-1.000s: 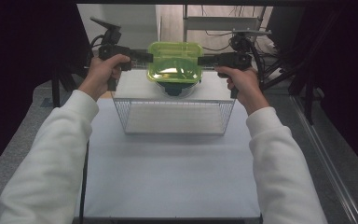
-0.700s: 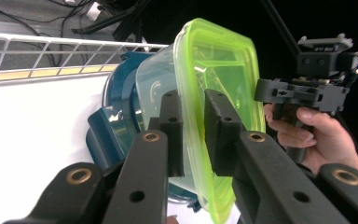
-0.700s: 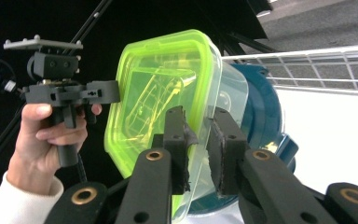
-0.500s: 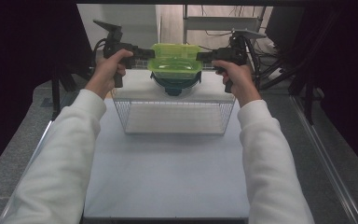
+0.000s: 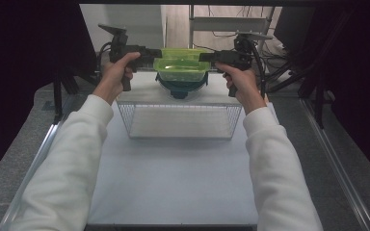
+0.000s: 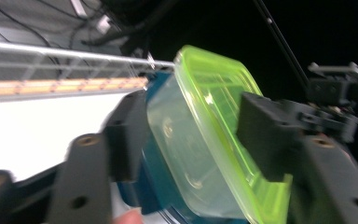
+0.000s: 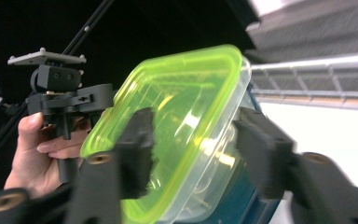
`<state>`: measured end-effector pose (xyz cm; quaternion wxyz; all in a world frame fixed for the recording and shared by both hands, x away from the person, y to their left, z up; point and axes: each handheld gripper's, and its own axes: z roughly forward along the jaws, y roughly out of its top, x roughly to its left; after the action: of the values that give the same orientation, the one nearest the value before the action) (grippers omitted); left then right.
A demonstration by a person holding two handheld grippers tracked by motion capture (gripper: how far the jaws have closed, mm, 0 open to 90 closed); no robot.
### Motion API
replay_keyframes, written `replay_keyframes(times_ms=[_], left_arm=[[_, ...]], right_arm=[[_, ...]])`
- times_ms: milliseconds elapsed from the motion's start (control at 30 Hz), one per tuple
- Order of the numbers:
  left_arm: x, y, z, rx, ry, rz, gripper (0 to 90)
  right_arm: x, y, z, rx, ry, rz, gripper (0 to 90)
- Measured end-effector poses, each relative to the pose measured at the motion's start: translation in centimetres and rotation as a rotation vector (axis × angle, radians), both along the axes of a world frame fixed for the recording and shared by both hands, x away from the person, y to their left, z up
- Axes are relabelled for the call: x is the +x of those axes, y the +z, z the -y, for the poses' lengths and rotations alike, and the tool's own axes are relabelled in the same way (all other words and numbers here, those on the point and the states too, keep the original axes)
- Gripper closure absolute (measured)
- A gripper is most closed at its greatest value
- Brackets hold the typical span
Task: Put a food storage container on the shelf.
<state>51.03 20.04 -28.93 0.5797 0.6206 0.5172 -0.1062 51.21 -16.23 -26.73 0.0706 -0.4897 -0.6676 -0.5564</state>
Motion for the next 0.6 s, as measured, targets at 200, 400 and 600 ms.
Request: replay_keyframes(times_ms=[200,400,600], left_arm=[[-1.6,0.8,-0.2,0.077,-0.002,0.081,32.5],[-4.7,2.0,-1.1,0.113,-0.005,0.161,30.3],[-8.5,2.4,-1.5,0.149,-0.007,0.226,28.6]], right_arm=[[-1.4,1.1,1.3,-0.021,-0.040,0.113,34.8],[-4.0,2.1,3.0,-0.054,-0.002,0.224,29.8],[-6.9,2.4,4.1,-0.097,0.026,0.310,28.5]])
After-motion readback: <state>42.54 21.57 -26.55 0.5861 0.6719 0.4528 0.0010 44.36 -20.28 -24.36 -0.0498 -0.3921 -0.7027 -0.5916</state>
